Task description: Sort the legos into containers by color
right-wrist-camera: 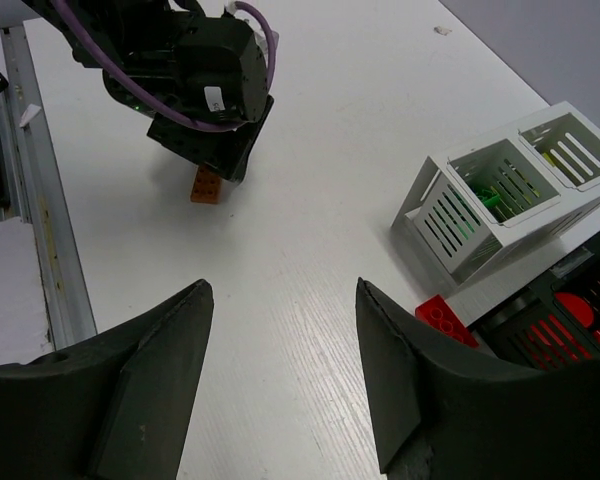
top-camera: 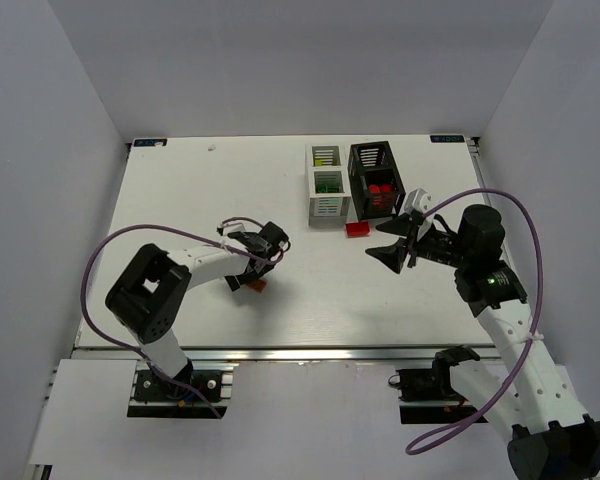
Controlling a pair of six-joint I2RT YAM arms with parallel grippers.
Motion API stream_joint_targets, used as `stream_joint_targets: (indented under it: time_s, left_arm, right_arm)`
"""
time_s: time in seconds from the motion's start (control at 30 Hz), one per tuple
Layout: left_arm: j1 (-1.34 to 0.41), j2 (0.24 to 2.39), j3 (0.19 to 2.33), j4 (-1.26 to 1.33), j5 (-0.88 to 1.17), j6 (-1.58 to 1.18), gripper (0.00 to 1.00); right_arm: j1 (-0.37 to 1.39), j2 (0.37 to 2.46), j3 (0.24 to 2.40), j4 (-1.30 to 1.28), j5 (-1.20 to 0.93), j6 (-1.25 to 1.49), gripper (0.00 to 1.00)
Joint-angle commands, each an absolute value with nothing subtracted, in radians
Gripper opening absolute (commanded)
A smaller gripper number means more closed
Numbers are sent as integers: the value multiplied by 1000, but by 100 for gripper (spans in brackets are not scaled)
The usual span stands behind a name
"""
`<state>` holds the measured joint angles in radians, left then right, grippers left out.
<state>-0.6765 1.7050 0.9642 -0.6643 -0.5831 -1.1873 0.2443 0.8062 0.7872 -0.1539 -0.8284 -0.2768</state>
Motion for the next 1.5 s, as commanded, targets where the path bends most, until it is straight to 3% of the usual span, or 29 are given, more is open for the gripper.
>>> stream_joint_targets:
  time_s: [0.0,0.23,0.57,0.67,0.7,0.8,1.17,1.23,1.37,1.47]
  left_arm:
    - [-695,1689,922,-781,-540,-1187,80]
    - [-739,1618,902,-822,-517,-1200,87]
    - [-767,1704,933,-787,-491,-1184,83]
    - [-770,1704,922,-772,-491,-1172,75]
    - [-770,1703,917,-753,-489,-1167,65]
    - [-770,1687,897,-709,-460,-1135,49]
    - [-808,1467,862,-504,-359,-910,15]
    - [-808,1413,854,-444,-280,-816,13]
    - [-810,1339,883,-299,-163,-671,0]
    - [-810,1348,955,-211,-62,-533,0]
  right_arm:
    - [230,784,776,-110,-871,-262,65]
    - [218,782,776,-109,-885,-258,65]
    - [195,772,775,-107,-910,-249,65]
    - [190,772,776,-107,-917,-247,65]
    - [190,772,775,-107,-920,-247,65]
    - [186,770,775,-107,-923,-247,65]
    - [147,749,776,-106,-953,-241,65]
    - [138,738,778,-103,-954,-238,66]
    - [115,718,779,-101,-954,-230,66]
    - [83,693,781,-98,-963,-219,66]
